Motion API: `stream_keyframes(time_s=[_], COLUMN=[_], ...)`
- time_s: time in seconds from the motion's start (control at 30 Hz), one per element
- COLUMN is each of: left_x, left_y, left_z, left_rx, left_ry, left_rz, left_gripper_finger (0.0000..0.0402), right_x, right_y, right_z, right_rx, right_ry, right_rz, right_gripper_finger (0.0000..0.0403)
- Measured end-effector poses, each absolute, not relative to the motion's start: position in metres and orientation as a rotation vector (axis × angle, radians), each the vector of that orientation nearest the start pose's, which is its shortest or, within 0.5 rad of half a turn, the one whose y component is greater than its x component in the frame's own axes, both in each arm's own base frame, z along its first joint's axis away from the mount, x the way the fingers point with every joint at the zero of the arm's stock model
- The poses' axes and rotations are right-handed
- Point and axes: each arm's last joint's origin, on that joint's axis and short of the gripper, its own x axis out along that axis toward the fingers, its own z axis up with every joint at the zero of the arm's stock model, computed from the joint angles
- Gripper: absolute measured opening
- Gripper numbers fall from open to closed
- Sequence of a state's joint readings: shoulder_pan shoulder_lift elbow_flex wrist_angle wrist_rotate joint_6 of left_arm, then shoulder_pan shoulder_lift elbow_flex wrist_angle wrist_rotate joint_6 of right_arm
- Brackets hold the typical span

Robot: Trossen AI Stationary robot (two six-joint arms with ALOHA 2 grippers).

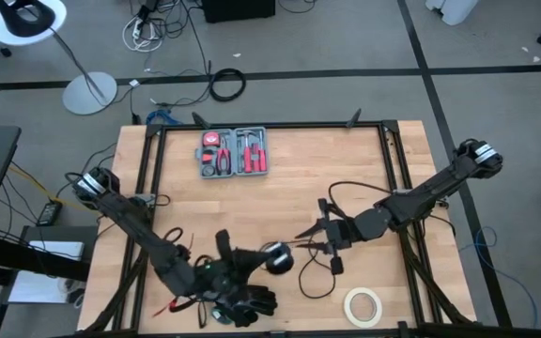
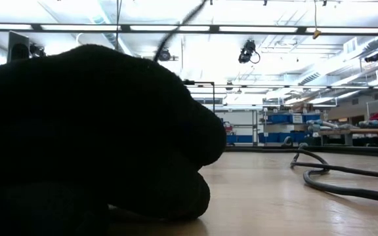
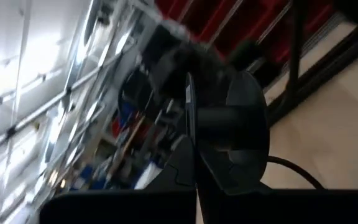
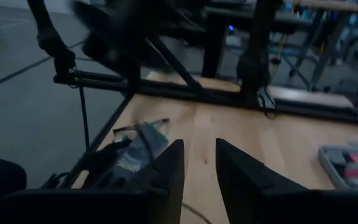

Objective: Coil cords
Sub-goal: Coil the black wire cable into the black spool

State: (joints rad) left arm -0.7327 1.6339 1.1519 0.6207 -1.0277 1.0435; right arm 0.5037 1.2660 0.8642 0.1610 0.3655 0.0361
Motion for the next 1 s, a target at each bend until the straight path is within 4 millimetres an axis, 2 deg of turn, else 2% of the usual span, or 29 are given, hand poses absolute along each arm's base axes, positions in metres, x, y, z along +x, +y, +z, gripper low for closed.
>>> stream_keyframes(time_s=[0.2, 0.37, 0.5, 0.77, 1.0], left_x=[0.283, 0.293, 0.305, 0.329, 0.339], left_y=[-0.231, -0.22, -0.203, -0.157, -0.128], left_z=[0.325, 0.325, 0.325, 0.327, 0.327], left_rx=[0.936, 0.871, 0.797, 0.596, 0.486], left_ry=[-0.043, -0.05, -0.039, -0.011, 0.01], left_rz=[0.213, 0.223, 0.264, 0.429, 0.584], left_gripper_finger=[0.0, 0.0, 0.0, 0.0, 0.0], right_x=[0.243, 0.24, 0.239, 0.228, 0.208], right_y=[0.119, 0.117, 0.115, 0.099, 0.084], right_z=[0.293, 0.285, 0.282, 0.293, 0.301], right_rx=[0.017, 0.019, 0.0, 0.036, 0.092], right_ry=[0.286, 0.379, 0.418, 0.416, 0.416], right_rz=[0.105, 0.086, 0.076, 0.026, -0.167], right_gripper_finger=[0.0089, 0.0089, 0.0089, 0.0089, 0.0089])
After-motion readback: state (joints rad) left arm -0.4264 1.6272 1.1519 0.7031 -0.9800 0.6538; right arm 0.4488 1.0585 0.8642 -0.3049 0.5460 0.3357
